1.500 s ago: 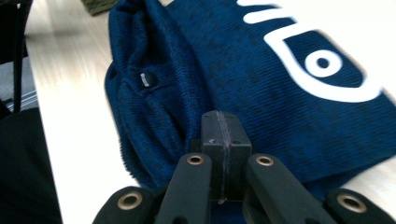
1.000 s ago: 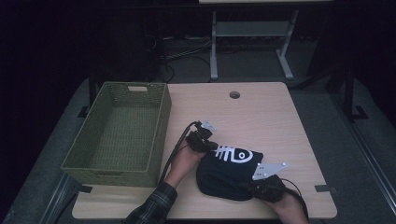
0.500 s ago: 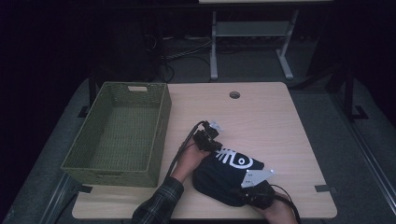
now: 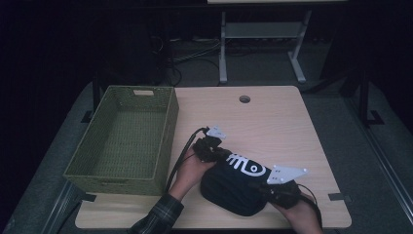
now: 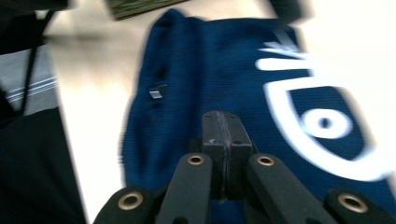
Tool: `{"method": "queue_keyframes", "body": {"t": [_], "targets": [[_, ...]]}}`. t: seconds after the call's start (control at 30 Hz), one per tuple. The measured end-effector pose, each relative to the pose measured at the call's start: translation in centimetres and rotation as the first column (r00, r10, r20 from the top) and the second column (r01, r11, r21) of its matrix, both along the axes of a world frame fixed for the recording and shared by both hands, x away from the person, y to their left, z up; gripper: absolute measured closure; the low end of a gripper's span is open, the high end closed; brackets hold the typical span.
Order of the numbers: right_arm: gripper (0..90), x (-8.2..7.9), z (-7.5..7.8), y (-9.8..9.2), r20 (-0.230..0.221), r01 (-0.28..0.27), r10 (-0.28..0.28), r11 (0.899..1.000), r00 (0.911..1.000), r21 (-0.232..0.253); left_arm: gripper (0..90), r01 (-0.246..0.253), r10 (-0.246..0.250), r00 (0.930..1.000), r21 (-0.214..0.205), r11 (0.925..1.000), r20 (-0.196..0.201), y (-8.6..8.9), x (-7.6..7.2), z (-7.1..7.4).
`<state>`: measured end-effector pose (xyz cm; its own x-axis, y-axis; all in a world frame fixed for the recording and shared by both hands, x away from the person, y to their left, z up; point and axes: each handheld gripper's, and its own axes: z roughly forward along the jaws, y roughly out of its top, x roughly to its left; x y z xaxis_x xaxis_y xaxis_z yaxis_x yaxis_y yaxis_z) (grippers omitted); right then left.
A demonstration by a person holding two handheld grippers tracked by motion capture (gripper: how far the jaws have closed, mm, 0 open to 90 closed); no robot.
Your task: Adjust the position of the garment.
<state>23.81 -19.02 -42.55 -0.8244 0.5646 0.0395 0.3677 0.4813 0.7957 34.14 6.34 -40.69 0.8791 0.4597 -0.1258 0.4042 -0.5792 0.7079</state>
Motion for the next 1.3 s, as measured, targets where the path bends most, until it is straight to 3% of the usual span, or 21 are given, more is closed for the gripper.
{"method": "queue_keyframes", "body": {"t": [0.13, 0.17, 0.23, 0.27, 0.47, 0.67, 0.9, 0.97, 1.03, 1.07, 1.1, 1.13, 1.23, 1.27, 1.3], "targets": [[89.8, 1.7, -0.4, -2.4, 0.009, 0.091, -0.091, 0.996, 0.9958, -0.01, 90.0, -0.016, 0.015, 0.9997, 0.012, 0.9998, 0.018, 1.2, -3.2, 0.2], [89.8, 1.7, -0.4, -2.4, 0.009, 0.091, -0.091, 0.996, 0.9958, -0.01, 90.0, -0.016, 0.016, 0.9997, 0.009, 0.9998, 0.019, 1.4, -3.8, 0.1], [89.8, 2.2, -0.7, -3.0, 0.006, 0.119, -0.119, 0.993, 0.9929, -0.02, 90.0, -0.023, 0.022, 0.9992, 0.028, 0.9994, 0.034, 1.9, -5.0, -0.1], [89.9, 2.9, -1.2, -3.4, 0.0, 0.131, -0.131, 0.991, 0.9914, -0.026, 90.0, -0.036, 0.033, 0.9986, 0.062, 0.9974, 0.041, 2.1, -5.7, -0.8], [90.0, 4.0, -2.9, -3.1, -0.054, 0.14, -0.145, 0.986, 0.988, -0.086, 90.0, -0.024, 0.025, 0.9997, 0.129, 0.9914, -0.005, 1.7, -5.4, -2.9], [90.0, 4.0, -3.9, -2.8, -0.093, 0.129, -0.141, 0.984, 0.9856, -0.122, 90.0, -0.022, 0.02, 0.9997, 0.179, 0.9836, 0.012, 1.4, -4.5, -3.6], [90.0, 3.0, -4.1, -2.6, -0.095, 0.108, -0.119, 0.988, 0.9884, -0.113, 90.0, -0.059, 0.059, 0.9983, 0.164, 0.9847, 0.004, 2.0, -2.7, -3.8], [90.0, 2.9, -4.0, -2.7, -0.093, 0.099, -0.109, 0.99, 0.9897, -0.101, 90.0, -0.061, 0.064, 0.9978, 0.135, 0.9889, -0.017, 2.2, -2.7, -3.7], [82.4, 2.8, -3.9, -3.1, -0.087, 0.099, -0.105, 0.992, 0.9906, -0.08, 89.9, -0.066, 0.069, 0.9973, 0.094, 0.9934, -0.026, 2.6, -2.7, -3.3], [75.8, 2.6, -3.6, -3.4, -0.076, 0.099, -0.103, 0.993, 0.9918, -0.058, 82.6, -0.071, 0.073, 0.9968, 0.075, 0.9946, -0.03, 2.6, -2.7, -3.1], [75.8, 2.6, -3.6, -3.4, -0.076, 0.099, -0.103, 0.993, 0.9918, -0.058, 82.6, -0.071, 0.073, 0.9969, 0.067, 0.9952, -0.028, 2.8, -2.7, -2.8], [70.3, 2.5, -3.3, -3.7, -0.053, 0.105, -0.107, 0.993, 0.9928, -0.05, 78.6, -0.072, 0.074, 0.9969, 0.061, 0.9955, -0.026, 2.8, -2.7, -2.5], [60.5, 2.0, -2.7, -4.4, -0.011, 0.147, -0.148, 0.988, 0.989, -0.035, 68.6, -0.08, 0.081, 0.9963, 0.036, 0.9962, -0.029, 3.0, -2.5, -1.9], [54.3, 1.9, -2.5, -4.9, 0.002, 0.176, -0.176, 0.984, 0.9844, -0.034, 61.1, -0.086, 0.087, 0.9959, 0.028, 0.9959, -0.027, 3.0, -2.4, -1.7], [54.3, 1.9, -2.5, -4.9, 0.002, 0.176, -0.176, 0.984, 0.9844, -0.034, 61.1, -0.09, 0.09, 0.9957, 0.025, 0.9957, -0.023, 3.1, -2.2, -1.5]]}}
